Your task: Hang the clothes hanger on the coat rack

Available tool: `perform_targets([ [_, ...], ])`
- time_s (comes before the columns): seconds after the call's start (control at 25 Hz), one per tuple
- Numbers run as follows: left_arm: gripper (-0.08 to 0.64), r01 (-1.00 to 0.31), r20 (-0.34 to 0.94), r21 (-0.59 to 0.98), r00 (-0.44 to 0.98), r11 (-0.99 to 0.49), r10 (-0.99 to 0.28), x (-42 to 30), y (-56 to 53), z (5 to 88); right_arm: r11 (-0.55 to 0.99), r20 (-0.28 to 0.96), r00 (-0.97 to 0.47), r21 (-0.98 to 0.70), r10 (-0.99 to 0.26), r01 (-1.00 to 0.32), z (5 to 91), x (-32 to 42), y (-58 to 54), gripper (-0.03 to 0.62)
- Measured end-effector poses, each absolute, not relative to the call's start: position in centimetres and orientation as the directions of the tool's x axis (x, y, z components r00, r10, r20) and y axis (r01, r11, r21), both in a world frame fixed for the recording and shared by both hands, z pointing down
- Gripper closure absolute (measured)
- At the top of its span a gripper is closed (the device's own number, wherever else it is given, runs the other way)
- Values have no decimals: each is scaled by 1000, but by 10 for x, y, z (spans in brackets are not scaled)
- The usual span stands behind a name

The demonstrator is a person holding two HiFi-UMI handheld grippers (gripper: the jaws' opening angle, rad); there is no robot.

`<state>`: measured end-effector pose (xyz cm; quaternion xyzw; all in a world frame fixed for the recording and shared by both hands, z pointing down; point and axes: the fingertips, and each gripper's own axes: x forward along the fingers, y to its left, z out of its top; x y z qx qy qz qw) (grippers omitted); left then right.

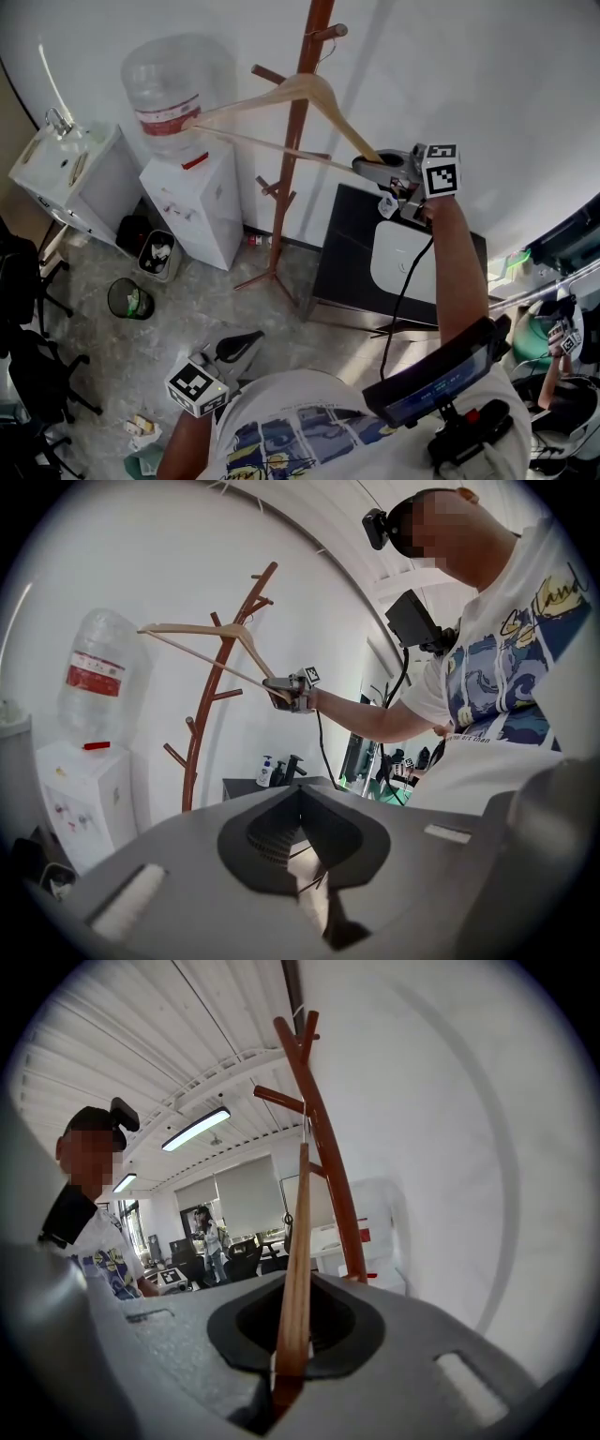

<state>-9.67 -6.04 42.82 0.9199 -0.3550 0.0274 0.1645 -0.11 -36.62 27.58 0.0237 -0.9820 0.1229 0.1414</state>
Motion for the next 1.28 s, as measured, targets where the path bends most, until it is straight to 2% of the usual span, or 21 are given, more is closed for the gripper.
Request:
perform_targets([
  [0.72, 558, -667, 207, 281, 744, -690, -635, -85, -55, 421, 981, 170, -980, -146, -104, -130, 275, 0, -373, 571],
  [0.92, 558, -656, 225, 270, 755, -705, -616, -66, -57, 419, 976, 79, -986, -145, -149, -159, 270, 24, -374, 534],
  [1.28, 557, -619, 240, 266, 785, -739, -571, -51, -58, 419, 951, 30, -966, -170, -256, -258, 281, 66, -378, 520],
])
